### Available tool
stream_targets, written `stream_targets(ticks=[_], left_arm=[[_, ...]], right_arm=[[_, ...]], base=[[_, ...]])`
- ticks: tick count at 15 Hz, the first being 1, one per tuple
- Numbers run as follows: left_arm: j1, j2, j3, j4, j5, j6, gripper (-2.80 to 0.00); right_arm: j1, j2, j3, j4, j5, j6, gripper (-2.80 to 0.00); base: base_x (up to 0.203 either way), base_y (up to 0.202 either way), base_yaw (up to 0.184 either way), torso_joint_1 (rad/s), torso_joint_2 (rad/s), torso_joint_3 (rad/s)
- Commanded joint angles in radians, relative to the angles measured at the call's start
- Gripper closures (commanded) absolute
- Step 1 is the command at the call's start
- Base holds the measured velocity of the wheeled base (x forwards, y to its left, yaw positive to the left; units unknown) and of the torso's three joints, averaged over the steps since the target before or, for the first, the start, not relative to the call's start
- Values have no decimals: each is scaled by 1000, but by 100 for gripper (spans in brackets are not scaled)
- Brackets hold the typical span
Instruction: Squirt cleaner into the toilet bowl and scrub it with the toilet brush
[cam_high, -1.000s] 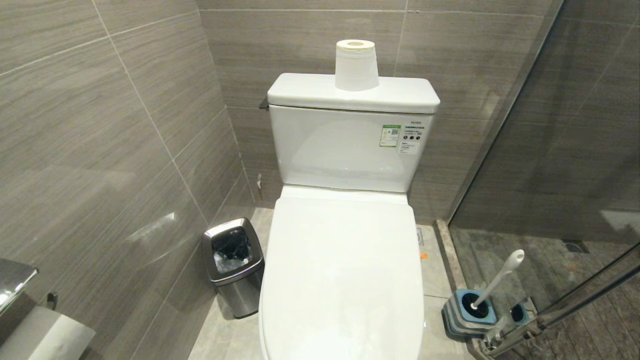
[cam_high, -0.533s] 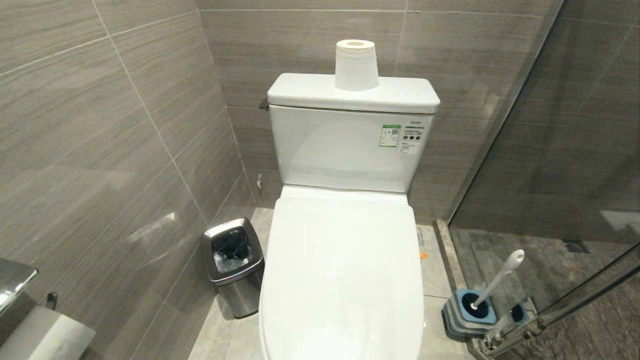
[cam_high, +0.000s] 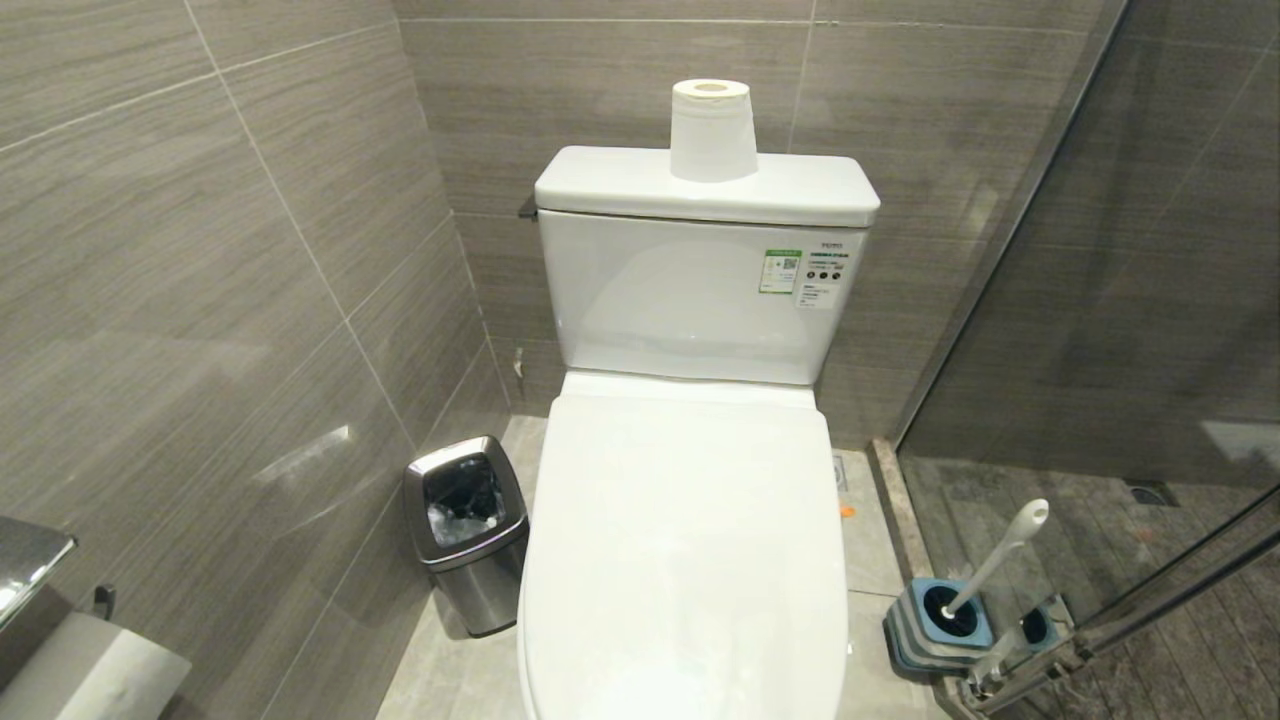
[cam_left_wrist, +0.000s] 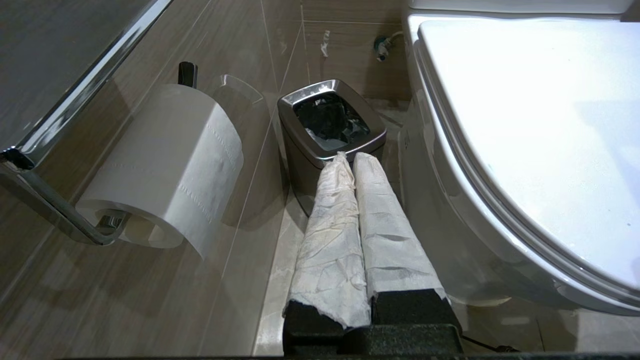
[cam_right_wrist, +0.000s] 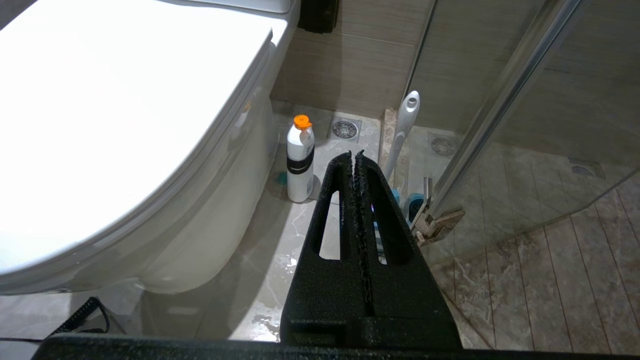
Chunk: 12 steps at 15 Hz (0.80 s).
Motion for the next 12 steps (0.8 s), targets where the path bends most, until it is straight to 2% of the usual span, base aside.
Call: stream_targets(ticks=[1, 12], left_arm=[[0, 1, 2, 1, 0, 0, 0], [0, 1, 2, 1, 0, 0, 0]], right_arm=[[0, 0, 0, 0, 0, 1, 0], [0, 0, 0, 0, 0, 8, 0]], base=[[0, 0, 0, 0, 0, 0], [0, 0, 0, 0, 0, 0]])
